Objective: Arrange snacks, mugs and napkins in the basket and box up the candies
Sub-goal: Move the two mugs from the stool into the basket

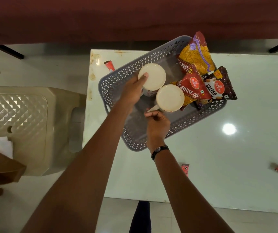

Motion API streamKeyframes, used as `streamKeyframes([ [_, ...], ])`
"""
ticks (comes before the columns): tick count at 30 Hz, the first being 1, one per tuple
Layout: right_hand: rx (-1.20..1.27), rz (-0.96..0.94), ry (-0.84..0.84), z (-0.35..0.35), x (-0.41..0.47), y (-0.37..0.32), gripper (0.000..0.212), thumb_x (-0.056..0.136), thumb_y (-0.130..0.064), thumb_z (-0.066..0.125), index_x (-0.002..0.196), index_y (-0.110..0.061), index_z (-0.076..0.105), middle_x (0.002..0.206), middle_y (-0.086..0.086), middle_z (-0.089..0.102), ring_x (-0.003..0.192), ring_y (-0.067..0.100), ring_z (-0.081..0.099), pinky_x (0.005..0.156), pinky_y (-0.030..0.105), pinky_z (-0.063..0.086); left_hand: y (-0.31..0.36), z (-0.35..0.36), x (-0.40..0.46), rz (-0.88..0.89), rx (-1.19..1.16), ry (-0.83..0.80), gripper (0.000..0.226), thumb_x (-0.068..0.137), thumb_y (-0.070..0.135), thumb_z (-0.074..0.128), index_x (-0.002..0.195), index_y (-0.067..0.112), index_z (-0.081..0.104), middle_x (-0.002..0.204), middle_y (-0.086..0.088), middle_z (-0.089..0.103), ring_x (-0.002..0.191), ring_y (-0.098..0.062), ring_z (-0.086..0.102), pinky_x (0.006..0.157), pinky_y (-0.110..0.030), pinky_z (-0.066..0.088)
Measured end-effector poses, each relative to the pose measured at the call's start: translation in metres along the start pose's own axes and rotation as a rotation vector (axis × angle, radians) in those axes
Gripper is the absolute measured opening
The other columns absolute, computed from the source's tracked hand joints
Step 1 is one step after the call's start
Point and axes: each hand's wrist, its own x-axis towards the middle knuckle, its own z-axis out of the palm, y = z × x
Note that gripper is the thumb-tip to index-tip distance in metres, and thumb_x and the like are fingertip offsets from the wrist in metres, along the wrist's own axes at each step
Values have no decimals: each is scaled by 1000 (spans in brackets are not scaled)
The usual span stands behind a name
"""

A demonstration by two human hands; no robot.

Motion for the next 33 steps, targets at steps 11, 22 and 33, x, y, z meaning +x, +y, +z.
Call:
streamKeyframes([
  [11, -431, -410, -152, -31, -57, -13, 24, 82, 13, 52, 77, -6, 66, 89, 5, 66, 82, 2, 57, 72, -4, 37, -36, -42, -87, 109, -110, 279, 37, 92, 28, 55, 127, 15, 49, 112, -6, 61, 104, -22, 60, 88, -37, 50],
  [22, -517, -620, -575, 64, -155, -18, 27, 84, 10, 49, 78, -8, 67, 86, 0, 68, 85, 7, 61, 80, 6, 44, -82, -153, -178, 84, -284, 551, 22, 92, 15, 54, 110, 25, 52, 95, 4, 66, 92, -12, 62, 81, -37, 51],
  [33, -912, -721, -1117, 185, -266, 76, 25, 94, -12, 49, 114, -5, 61, 112, 11, 68, 103, 27, 62, 90, 43, 51, -175, -273, -243, -72, -165, 1203, 51, 86, 6, 52, 135, 7, 38, 138, -10, 43, 127, -25, 40, 105, -44, 42],
])
